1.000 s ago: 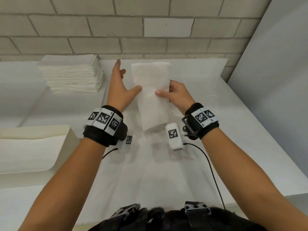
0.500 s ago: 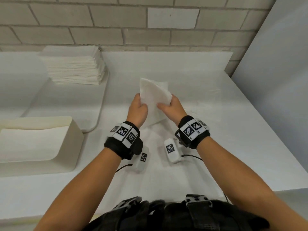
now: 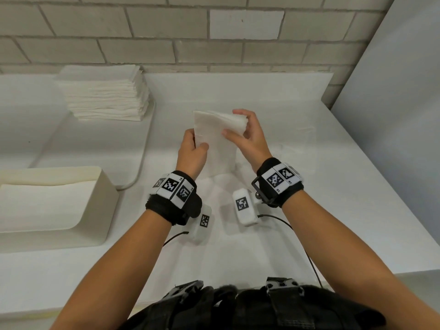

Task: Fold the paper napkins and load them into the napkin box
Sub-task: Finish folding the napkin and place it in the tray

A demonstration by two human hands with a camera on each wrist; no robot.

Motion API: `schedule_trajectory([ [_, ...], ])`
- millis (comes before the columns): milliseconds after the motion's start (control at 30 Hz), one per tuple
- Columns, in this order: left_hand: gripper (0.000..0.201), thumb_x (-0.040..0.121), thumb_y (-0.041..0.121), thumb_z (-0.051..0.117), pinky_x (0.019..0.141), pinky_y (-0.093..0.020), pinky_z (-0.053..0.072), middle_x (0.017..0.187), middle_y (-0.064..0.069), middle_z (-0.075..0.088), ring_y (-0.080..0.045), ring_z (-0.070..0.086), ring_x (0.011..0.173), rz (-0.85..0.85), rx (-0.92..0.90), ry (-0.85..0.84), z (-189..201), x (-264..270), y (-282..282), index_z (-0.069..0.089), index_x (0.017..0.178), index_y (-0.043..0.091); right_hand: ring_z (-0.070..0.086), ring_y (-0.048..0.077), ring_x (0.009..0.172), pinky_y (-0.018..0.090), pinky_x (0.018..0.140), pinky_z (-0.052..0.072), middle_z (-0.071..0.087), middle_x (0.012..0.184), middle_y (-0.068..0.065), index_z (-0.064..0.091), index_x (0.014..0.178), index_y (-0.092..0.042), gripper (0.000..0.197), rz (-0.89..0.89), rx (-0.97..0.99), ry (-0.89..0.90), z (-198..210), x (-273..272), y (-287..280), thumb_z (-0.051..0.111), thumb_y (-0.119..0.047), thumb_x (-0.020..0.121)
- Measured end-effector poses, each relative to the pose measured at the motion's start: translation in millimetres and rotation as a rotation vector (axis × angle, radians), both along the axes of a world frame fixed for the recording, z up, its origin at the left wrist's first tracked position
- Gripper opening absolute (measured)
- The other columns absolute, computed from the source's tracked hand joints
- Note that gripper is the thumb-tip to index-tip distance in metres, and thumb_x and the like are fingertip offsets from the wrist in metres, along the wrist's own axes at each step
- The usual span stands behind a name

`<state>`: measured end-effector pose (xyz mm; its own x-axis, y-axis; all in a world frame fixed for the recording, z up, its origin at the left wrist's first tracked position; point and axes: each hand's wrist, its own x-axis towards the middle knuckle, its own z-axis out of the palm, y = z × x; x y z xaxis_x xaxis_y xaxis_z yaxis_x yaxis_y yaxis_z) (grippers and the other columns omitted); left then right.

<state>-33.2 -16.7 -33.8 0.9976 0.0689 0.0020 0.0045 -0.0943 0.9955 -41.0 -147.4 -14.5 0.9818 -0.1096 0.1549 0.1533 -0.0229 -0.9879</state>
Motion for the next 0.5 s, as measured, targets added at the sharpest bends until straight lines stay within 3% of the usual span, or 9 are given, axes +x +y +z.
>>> schedule_trajectory([
  [100,0.032,0.086,-0.002,0.050,0.086,-0.030,0.048,0.096,0.007,0.057,-0.016,0.057,0.095,-0.002,-0.030,-0.011,4,1,-2,0.045,0.113,0.015,0.052,0.027,0.115,0.048,0.102,0.042,0.051,0.127,0.009,0.042,0.117,-0.038,0.054,-0.011,-0.058,-0.103,6,2,1,0.068,-0.017,0.075],
  [167,0.029,0.087,-0.001,0.049,0.083,-0.028,0.048,0.095,0.006,0.057,-0.014,0.057,0.092,-0.007,-0.040,-0.029,8,2,-4,0.046,0.112,0.013,0.048,0.016,0.120,0.036,0.108,0.038,0.043,0.135,0.001,0.035,0.131,-0.026,0.063,-0.044,-0.121,-0.215,8,5,0,0.065,-0.009,0.079],
  [233,0.024,0.088,-0.001,0.047,0.080,-0.025,0.047,0.094,0.006,0.057,-0.012,0.057,0.089,-0.009,-0.042,-0.045,9,3,-6,0.046,0.108,0.013,0.051,0.009,0.109,0.029,0.102,0.043,0.044,0.133,0.004,0.031,0.136,-0.019,0.065,-0.053,-0.170,-0.333,12,9,0,0.061,-0.001,0.082],
  [300,0.023,0.089,0.001,0.046,0.076,-0.022,0.047,0.093,0.008,0.057,-0.008,0.056,0.086,-0.015,-0.035,-0.046,7,2,-8,0.046,0.107,0.015,0.051,0.013,0.104,0.030,0.098,0.045,0.047,0.126,0.001,0.034,0.134,-0.022,0.061,-0.064,-0.275,-0.414,14,12,-1,0.056,0.003,0.083],
  [400,0.022,0.091,0.004,0.046,0.070,-0.020,0.045,0.090,0.011,0.054,-0.005,0.054,0.081,-0.023,-0.007,-0.057,6,0,-11,0.045,0.109,0.017,0.048,0.014,0.113,0.011,0.099,0.034,0.050,0.122,0.002,0.052,0.127,-0.017,0.047,-0.057,-0.490,-0.431,11,19,-2,0.053,0.002,0.084],
  [500,0.022,0.092,0.005,0.046,0.068,-0.019,0.044,0.090,0.012,0.053,-0.003,0.053,0.080,-0.036,0.001,-0.071,9,-1,-13,0.044,0.110,0.017,0.046,0.020,0.118,0.016,0.100,0.032,0.047,0.122,0.010,0.053,0.129,-0.016,0.046,-0.049,-0.540,-0.385,9,21,-3,0.055,-0.003,0.084],
])
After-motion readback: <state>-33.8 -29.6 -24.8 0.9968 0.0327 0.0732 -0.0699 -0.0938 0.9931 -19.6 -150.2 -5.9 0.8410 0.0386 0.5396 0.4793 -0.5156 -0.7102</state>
